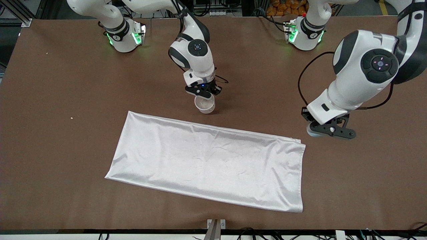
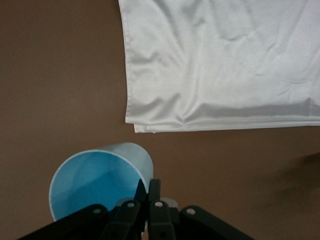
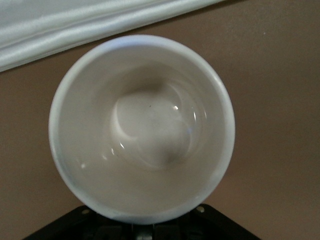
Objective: Place blue cup into white mug on table
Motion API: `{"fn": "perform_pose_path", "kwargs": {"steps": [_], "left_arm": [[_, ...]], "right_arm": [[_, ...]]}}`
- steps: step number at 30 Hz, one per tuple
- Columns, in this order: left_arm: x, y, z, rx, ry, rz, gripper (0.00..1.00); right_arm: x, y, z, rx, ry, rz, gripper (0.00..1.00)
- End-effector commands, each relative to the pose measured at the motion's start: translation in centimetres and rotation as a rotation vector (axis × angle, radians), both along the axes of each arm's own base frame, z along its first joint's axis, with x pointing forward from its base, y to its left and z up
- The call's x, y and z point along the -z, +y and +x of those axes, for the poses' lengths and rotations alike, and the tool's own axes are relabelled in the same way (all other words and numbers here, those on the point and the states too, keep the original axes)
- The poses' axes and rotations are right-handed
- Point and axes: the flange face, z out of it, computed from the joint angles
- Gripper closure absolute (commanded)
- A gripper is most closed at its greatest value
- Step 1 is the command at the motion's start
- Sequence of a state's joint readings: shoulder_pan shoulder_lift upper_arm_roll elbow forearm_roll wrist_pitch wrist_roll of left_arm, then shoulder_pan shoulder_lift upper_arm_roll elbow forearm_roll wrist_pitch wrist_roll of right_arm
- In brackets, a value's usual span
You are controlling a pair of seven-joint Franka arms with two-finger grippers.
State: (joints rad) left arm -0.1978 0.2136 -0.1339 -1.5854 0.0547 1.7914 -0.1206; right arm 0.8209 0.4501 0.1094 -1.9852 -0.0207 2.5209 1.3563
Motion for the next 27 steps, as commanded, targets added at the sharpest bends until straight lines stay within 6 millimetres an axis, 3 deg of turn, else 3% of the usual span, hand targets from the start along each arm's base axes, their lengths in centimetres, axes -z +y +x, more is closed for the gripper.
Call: {"fn": "perform_pose_path", "kwargs": {"steps": [1,8,22,24,27], "left_arm": [[-2.8,0.7,-4.2,-0.055,0.014,-0.003,1.0],[-2.8,1.3,-7.4,-0.054,0.033,0.015,1.0],[-2.5,1.3,-7.5,-0.057,0.042,0.005,1.0],[-2.3,1.2,-7.5,-0.057,0.044,-0.002,1.0],[-2.3,0.8,-7.5,-0.051,0.037,-0.005,1.0]], "right_arm": [[0.1,0.9,-0.9,0.022,-0.024,-0.016,1.0],[1.1,1.9,-2.5,0.049,-0.07,-0.049,1.0],[1.9,2.6,-3.8,0.087,-0.068,-0.054,0.98],[1.9,2.6,-3.8,0.093,-0.066,-0.056,0.8],[1.9,2.5,-3.8,0.117,-0.063,-0.059,0.4]]}}
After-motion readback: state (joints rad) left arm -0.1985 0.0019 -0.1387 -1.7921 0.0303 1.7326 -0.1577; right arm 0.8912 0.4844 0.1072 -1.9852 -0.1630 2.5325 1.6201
